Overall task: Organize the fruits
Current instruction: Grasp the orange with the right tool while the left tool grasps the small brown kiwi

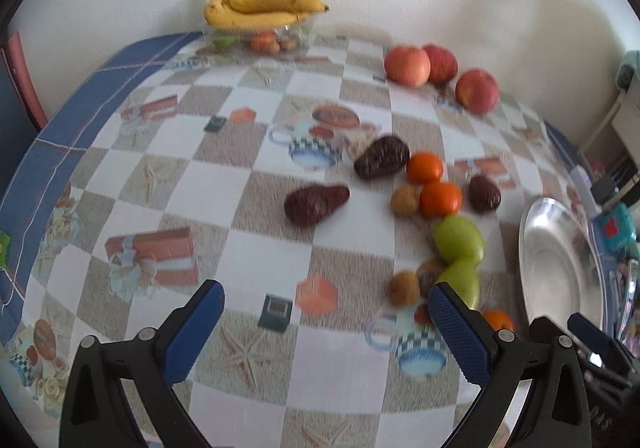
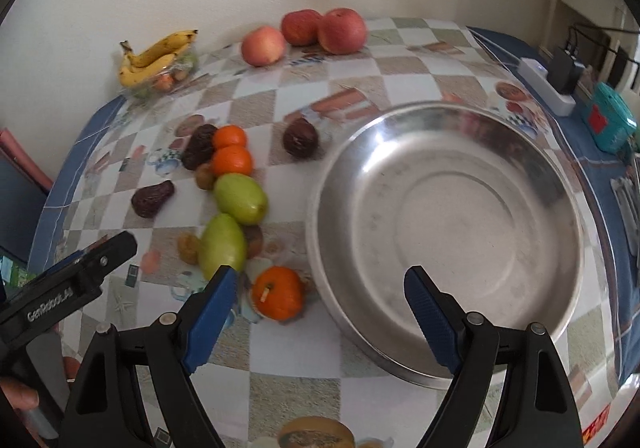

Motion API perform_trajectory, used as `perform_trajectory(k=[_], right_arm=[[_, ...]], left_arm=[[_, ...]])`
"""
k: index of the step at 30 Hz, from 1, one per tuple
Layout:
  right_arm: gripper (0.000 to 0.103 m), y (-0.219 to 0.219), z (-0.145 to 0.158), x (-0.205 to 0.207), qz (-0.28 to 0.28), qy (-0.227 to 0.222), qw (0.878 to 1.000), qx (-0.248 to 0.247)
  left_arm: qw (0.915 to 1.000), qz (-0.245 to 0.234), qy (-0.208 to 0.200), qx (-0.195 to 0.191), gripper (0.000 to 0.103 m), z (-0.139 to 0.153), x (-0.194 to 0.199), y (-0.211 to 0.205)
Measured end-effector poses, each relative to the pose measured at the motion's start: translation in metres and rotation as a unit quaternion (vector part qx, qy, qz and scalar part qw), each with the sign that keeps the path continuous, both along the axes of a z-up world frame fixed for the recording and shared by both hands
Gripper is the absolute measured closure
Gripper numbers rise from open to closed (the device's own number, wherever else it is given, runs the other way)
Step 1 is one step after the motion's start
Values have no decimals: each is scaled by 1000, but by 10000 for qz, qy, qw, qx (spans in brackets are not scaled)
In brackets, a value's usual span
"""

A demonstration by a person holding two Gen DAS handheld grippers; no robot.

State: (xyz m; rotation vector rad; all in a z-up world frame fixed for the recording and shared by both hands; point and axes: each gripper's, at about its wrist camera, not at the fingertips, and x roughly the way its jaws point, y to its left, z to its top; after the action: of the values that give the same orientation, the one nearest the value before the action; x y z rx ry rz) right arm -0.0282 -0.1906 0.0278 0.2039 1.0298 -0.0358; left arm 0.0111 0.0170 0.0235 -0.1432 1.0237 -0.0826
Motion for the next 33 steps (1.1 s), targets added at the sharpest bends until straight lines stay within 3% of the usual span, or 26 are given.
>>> perform_trajectory(k=[4,9,14,16,21,27,30,33], right_arm=[[37,8,-2,5,181,-11,9997,158],[46,13,-11,11,353,141,9982,474],[49,19,-14,13,440,189,9978,450],[56,21,-14,12,520,206,9964,630],[56,24,-21,15,568,365,9961,564],[57,27,-24,16,552,441,9973,220],[58,26,-25,15,555,457,9973,174],[58,29,-25,15,591,469,9971,78]], left_arm=[[9995,43,119,-302,0,-1,9,6],[9964,85,598,-592,0,-13,18,1],[9945,-89,781,-694,7,-21,22,-10],[9933,-111,882,-742,17,-24,26,-12],[9897,-147,1086,-921,25,-33,31,-15],[9857,-291,1283,-1057,50,-42,33,-24],[9858,-360,1272,-1031,55,-42,33,-28],[9840,-457,1341,-1084,73,-45,33,-32]])
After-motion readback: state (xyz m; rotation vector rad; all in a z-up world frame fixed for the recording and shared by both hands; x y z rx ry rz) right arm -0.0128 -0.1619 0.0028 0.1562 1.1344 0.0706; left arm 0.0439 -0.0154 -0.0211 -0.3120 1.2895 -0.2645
